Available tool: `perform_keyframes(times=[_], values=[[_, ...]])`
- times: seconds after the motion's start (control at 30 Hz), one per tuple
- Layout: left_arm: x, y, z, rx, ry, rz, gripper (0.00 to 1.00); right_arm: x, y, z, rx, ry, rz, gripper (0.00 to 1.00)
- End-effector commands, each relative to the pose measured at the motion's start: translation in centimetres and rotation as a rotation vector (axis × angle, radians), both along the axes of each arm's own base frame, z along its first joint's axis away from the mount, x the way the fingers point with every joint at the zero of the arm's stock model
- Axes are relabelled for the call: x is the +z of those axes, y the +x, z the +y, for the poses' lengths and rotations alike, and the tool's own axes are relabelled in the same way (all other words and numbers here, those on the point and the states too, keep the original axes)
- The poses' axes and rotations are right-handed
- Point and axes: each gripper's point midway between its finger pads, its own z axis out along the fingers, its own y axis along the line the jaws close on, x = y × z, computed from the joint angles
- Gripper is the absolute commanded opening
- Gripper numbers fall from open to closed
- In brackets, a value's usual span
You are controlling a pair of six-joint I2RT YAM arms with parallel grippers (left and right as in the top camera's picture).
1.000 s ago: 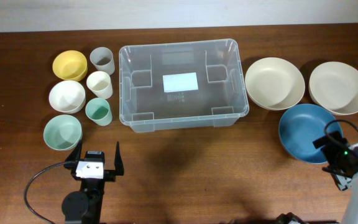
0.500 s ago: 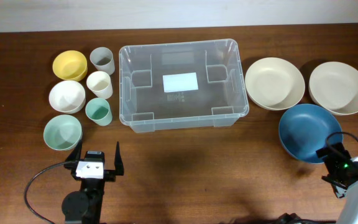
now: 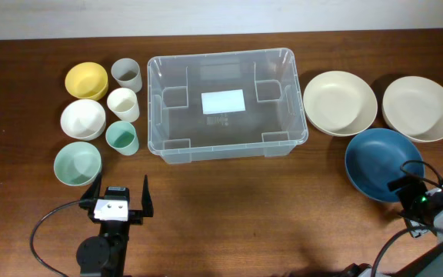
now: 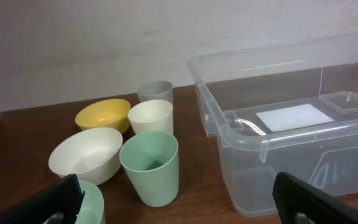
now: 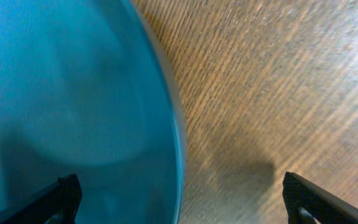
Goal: Pack container
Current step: 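Lower the right gripper onto the blue bowl rim and grasp it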
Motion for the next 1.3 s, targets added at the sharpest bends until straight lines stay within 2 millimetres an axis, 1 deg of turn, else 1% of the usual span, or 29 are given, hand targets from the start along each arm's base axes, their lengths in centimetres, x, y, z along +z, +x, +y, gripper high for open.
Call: perform_keyframes(times=[0.0,0.3,0.33,0.37,0.4,0.43,0.53,0.57,0.6,0.63,0.7,0.87,1.07,1.17,1.27], values=[[-0.2,0.0,-0.1,-0.01,0.004,-0.001,1.0,-0.6,0.5,0.5,0.029,0.022,-0.014,0.99],[-0.2,0.0,-0.1,-0.01,0.004,-0.001,1.0,-0.5,2.0,0.9,0.068,0.0,-0.037,1.0],[-0.2,0.0,-0.1,-0.01,0.004,-0.001,1.0,-0.5,2.0,0.9,0.068,0.0,-0.038,0.97],[-0.2,0.0,-0.1,-0.01,0.004,-0.001,1.0,-0.5,2.0,0.9,0.064,0.002,-0.037,0.89],[-0.2,0.0,-0.1,-0.01,0.004,-0.001,1.0,-0.5,2.0,0.9,0.064,0.002,-0.037,0.75],[-0.2,0.0,-0.1,-0.01,0.004,-0.001,1.0,-0.5,2.0,0.9,0.061,0.004,-0.037,0.7],[-0.2,0.0,-0.1,-0.01,0.004,-0.001,1.0,-0.5,2.0,0.9,0.051,0.009,-0.037,0.68],[-0.2,0.0,-0.1,-0.01,0.004,-0.001,1.0,-0.5,2.0,0.9,0.051,0.009,-0.036,0.65],[-0.2,0.0,-0.1,-0.01,0.004,-0.001,1.0,-0.5,2.0,0.9,0.051,0.009,-0.036,0.61],[-0.2,0.0,-0.1,-0.01,0.004,-0.001,1.0,-0.5,2.0,0.9,0.051,0.009,-0.036,0.51],[-0.2,0.0,-0.1,-0.01,0.004,-0.001,1.0,-0.5,2.0,0.9,0.051,0.009,-0.036,0.4],[-0.2,0.0,-0.1,-0.01,0.004,-0.001,1.0,-0.6,1.8,1.0,0.051,0.014,-0.031,0.31],[-0.2,0.0,-0.1,-0.01,0.004,-0.001,1.0,-0.8,1.4,1.1,0.045,0.016,-0.006,0.29],[-0.2,0.0,-0.1,-0.01,0.004,-0.001,1.0,-0.9,1.3,1.2,0.045,0.021,-0.001,0.21],[-0.2,0.0,-0.1,-0.01,0.004,-0.001,1.0,-1.0,1.1,1.4,0.042,0.032,0.007,0.04]])
